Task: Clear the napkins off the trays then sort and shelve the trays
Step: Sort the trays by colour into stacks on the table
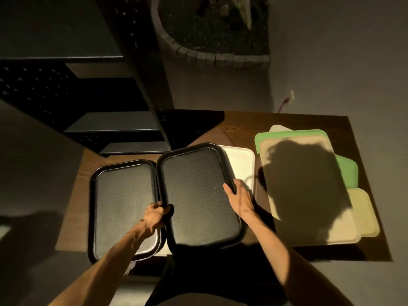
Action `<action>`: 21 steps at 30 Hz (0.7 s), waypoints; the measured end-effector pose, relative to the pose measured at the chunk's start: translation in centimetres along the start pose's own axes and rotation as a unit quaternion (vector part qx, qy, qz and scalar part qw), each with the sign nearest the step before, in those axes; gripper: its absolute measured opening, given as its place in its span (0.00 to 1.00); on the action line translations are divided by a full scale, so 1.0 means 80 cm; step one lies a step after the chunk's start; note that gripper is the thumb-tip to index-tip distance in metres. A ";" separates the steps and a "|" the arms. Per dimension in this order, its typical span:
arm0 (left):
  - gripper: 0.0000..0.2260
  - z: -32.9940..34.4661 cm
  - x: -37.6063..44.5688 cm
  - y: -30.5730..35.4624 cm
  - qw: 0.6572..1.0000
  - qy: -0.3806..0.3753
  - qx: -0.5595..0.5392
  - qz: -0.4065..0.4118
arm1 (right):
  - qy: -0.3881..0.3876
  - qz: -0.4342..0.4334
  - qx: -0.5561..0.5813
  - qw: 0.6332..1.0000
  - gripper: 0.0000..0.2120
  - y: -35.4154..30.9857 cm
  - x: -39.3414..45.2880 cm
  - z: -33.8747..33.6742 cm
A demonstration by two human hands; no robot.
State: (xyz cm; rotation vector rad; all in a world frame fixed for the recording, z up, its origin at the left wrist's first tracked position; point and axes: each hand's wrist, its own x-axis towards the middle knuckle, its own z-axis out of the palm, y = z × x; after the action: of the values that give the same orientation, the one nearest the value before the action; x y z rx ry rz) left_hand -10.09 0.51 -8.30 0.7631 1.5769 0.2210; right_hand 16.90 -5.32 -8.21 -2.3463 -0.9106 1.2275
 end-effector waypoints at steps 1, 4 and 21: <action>0.07 -0.012 -0.002 -0.002 1.000 -0.004 0.007 0.003 | 0.001 0.001 -0.008 1.000 0.27 0.000 -0.002 0.008; 0.03 -0.053 -0.004 -0.012 1.000 -0.021 0.011 -0.006 | -0.017 0.003 -0.048 0.999 0.22 0.005 -0.010 0.034; 0.10 -0.256 0.023 -0.064 0.920 0.221 0.323 0.037 | -0.133 -0.103 -0.178 0.970 0.16 -0.115 -0.031 0.212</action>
State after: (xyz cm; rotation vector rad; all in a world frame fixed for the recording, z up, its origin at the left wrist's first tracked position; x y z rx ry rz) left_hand -31.05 3.63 -9.04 1.3568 2.0851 -0.0956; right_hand -1.60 -0.19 -11.24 -2.2972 -1.5374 1.4086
